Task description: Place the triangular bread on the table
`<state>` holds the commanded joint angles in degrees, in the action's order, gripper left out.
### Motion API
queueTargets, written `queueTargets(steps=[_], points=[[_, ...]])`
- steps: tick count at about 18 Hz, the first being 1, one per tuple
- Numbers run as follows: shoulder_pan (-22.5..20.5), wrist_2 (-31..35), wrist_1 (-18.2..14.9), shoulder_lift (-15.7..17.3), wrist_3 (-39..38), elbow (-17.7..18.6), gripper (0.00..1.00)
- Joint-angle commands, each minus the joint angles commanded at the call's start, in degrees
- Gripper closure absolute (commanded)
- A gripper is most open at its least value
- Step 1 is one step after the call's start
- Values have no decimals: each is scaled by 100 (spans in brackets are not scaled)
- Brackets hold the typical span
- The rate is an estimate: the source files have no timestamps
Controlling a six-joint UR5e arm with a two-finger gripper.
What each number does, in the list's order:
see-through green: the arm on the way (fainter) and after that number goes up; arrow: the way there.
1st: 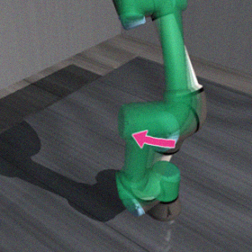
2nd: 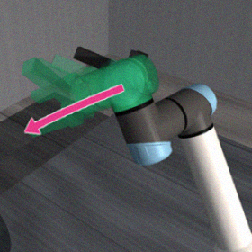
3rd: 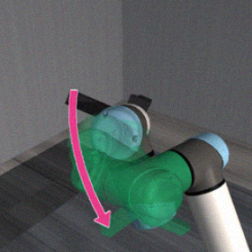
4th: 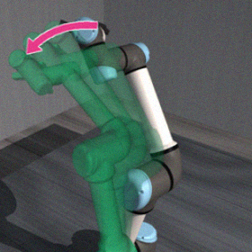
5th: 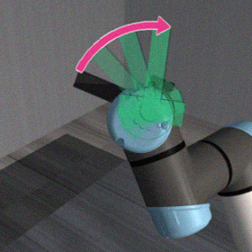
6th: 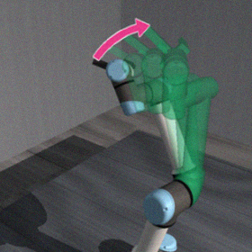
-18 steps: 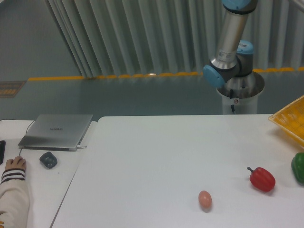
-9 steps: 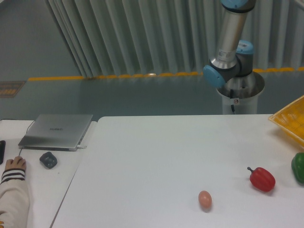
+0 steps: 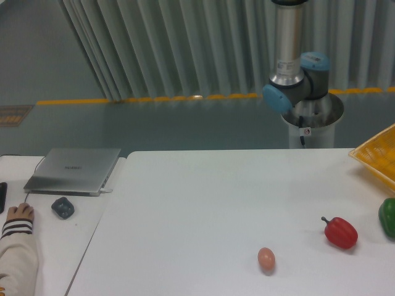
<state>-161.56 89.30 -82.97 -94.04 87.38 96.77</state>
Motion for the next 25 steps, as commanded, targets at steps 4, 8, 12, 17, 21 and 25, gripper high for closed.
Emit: queueTargets(steps=[4,8,12,17,21,25], points=[[755,-9,377,-387,-905,-132,100],[1494,-26,772,-712,-1889,-264,100],[1838,-18,958,-765,-2225,-281,77],[1909,9,984,-695,-2173,-247,0],[1821,52,1072,-765,-2190,-351,0],[1426,202,1125,-879,-1718,-588,0]])
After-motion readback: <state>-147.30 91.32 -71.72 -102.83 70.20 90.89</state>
